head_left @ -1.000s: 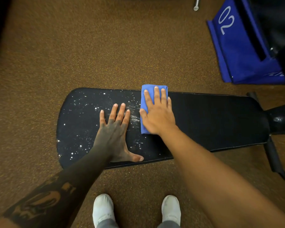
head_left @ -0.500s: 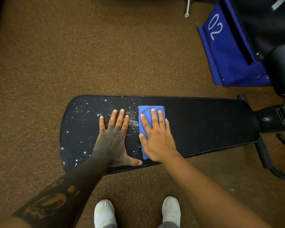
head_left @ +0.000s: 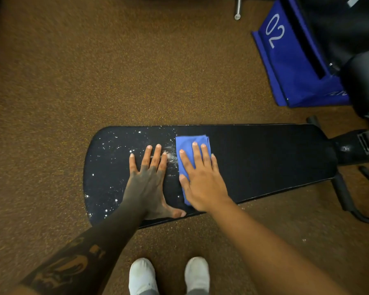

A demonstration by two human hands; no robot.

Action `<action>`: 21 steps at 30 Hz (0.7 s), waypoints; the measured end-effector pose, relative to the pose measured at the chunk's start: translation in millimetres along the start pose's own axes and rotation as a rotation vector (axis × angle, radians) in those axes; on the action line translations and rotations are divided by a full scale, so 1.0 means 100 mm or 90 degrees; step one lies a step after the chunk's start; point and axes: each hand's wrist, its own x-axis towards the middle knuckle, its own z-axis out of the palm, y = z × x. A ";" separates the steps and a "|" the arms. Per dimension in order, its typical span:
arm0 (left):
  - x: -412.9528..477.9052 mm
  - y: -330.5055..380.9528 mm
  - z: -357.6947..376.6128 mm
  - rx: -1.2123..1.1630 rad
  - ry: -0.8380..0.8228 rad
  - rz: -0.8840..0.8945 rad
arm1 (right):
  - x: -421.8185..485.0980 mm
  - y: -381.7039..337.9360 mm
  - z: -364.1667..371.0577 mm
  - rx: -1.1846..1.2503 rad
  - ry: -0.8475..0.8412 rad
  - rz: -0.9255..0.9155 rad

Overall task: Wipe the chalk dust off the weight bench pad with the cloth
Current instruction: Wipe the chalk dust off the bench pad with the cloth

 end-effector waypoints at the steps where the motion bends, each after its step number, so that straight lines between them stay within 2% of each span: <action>1: -0.02 -0.02 0.00 0.003 -0.002 -0.001 | -0.04 0.01 0.02 -0.007 -0.010 -0.002; 12: -0.15 -0.07 0.01 0.007 -0.034 -0.045 | 0.97 -0.12 -0.23 0.005 -0.030 0.041; 16: -0.25 -0.09 0.05 0.005 -0.027 -0.061 | 0.95 -0.29 -0.20 -0.009 -0.008 -0.052; 19: -0.24 -0.08 0.07 -0.001 -0.014 -0.060 | 0.82 -0.15 -0.17 -0.027 0.006 -0.131; 21: -0.24 -0.09 0.06 -0.009 -0.014 -0.057 | 0.73 0.00 -0.16 -0.016 0.005 -0.130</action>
